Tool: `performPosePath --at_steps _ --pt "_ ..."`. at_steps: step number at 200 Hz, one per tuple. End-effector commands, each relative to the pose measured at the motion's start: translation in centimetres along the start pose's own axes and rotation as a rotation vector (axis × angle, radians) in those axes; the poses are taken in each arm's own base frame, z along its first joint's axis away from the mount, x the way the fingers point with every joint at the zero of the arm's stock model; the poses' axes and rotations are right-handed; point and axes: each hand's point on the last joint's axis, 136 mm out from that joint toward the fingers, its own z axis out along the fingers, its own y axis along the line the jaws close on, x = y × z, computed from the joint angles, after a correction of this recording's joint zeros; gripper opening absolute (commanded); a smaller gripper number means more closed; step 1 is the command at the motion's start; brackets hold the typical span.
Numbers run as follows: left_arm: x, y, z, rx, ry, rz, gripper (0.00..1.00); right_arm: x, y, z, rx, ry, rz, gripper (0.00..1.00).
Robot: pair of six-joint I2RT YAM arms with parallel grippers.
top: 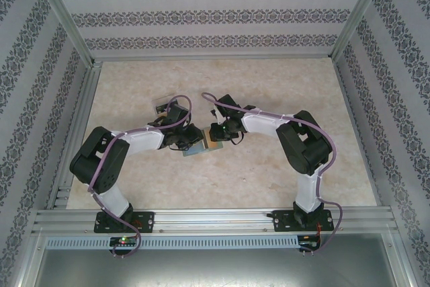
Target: Take the credit cards out of the card holder
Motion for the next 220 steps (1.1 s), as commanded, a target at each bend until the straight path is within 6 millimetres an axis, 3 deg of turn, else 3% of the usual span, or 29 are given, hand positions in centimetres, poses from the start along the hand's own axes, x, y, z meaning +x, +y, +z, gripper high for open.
performPosePath --at_steps 1,98,123,157,192,220 --pt "0.3 -0.3 0.6 0.022 0.002 0.001 0.2 1.6 -0.5 1.1 0.011 0.054 0.016 0.2" --pt "1.1 0.6 2.1 0.021 0.053 -0.017 0.18 1.6 -0.4 1.0 0.01 0.054 0.017 0.2" --pt "1.2 -0.1 2.1 0.055 0.059 -0.007 0.17 1.6 -0.3 1.1 0.008 0.054 0.018 0.2" --pt "1.1 -1.2 2.0 0.11 0.063 0.009 0.13 1.6 -0.1 1.2 0.006 0.054 0.015 0.2" --pt "1.1 -0.8 1.5 0.095 0.047 0.011 0.0 1.7 -0.3 1.2 0.014 0.055 0.019 0.2" --pt "0.7 -0.2 0.7 0.077 0.029 0.015 0.0 1.8 -0.6 1.4 0.019 0.056 0.028 0.2"
